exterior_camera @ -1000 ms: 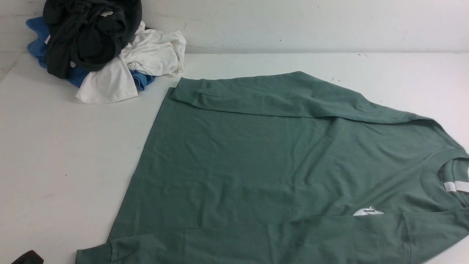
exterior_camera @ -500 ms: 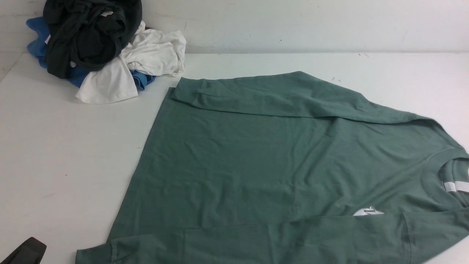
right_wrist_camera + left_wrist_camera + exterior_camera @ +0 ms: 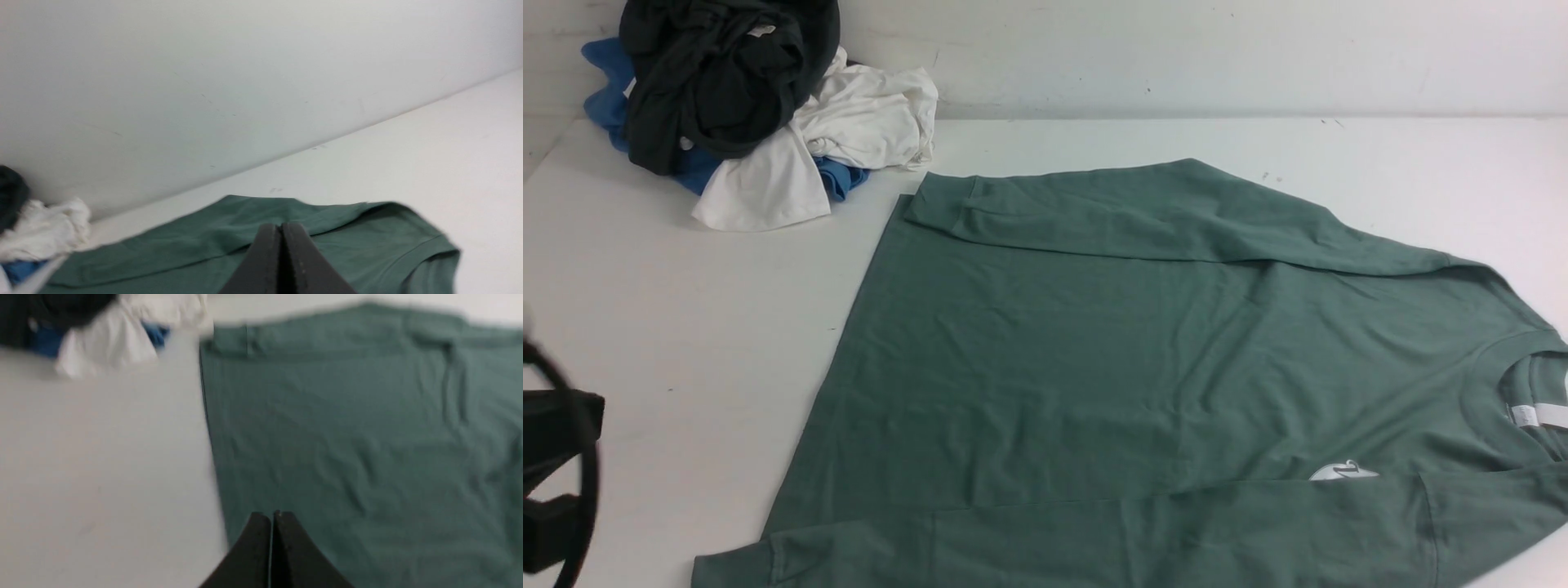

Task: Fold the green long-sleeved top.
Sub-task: Use the left arm to clamp the cuff closest to it

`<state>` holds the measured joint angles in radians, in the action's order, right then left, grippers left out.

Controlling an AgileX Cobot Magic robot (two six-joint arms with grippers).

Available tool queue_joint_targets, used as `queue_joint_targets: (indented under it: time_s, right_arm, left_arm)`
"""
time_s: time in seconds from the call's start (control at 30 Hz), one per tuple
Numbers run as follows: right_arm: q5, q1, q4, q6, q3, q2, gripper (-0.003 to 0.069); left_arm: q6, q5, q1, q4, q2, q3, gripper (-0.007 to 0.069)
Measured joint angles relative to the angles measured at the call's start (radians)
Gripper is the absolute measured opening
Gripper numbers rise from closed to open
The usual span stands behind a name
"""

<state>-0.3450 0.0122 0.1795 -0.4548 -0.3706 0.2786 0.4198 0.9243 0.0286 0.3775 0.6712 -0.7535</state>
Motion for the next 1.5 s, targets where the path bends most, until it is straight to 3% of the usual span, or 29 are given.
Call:
queue_joint_targets:
  time_s: [0.1, 0.27, 0.4, 0.5, 0.53, 0.73, 0.9, 1.13, 1.3, 1.33, 1.5]
  right_arm:
    - [-0.207, -0.001, 0.040, 0.140, -0.220, 0.190, -0.0015]
    - [-0.445, -0.067, -0.070, 0.289, -0.402, 0.364, -0.0015]
    - [-0.541, -0.182, -0.247, 0.492, -0.432, 0.439, -0.0015]
    - [-0.586, -0.234, -0.315, 0.576, -0.428, 0.461, -0.0015]
    - [-0.618, -0.257, -0.342, 0.623, -0.422, 0.475, -0.0015]
    - [-0.650, -0.269, -0.354, 0.662, -0.421, 0.509, -0.0015]
    - [-0.633, -0.269, -0.354, 0.666, -0.421, 0.517, -0.0015]
    - [-0.614, -0.269, -0.358, 0.666, -0.421, 0.553, -0.0015]
    - [-0.612, -0.269, -0.375, 0.666, -0.421, 0.576, -0.0015]
    - [-0.610, -0.269, -0.378, 0.666, -0.421, 0.579, -0.0015]
    - [-0.608, -0.269, -0.383, 0.666, -0.421, 0.579, -0.0015]
  left_arm:
    - [-0.058, 0.148, -0.043, -0.141, 0.234, -0.140, -0.0007]
    - [-0.149, 0.181, -0.092, -0.219, 0.488, -0.175, 0.0009]
    - [-0.185, 0.173, -0.100, -0.228, 0.726, -0.176, 0.0093]
    - [-0.202, 0.151, -0.101, -0.231, 0.833, -0.176, 0.0158]
    - [-0.212, 0.125, -0.101, -0.231, 0.893, -0.176, 0.0220]
    - [-0.257, -0.018, -0.101, -0.243, 0.998, -0.138, 0.0376]
    - [-0.271, -0.093, -0.101, -0.248, 0.996, -0.051, 0.0403]
    - [-0.272, -0.188, -0.101, -0.230, 0.953, 0.028, 0.0382]
    - [-0.272, -0.210, -0.101, -0.209, 0.922, 0.048, 0.0261]
    - [-0.272, -0.218, -0.102, -0.214, 0.905, 0.060, 0.0197]
    - [-0.272, -0.214, -0.102, -0.226, 0.844, 0.078, 0.0057]
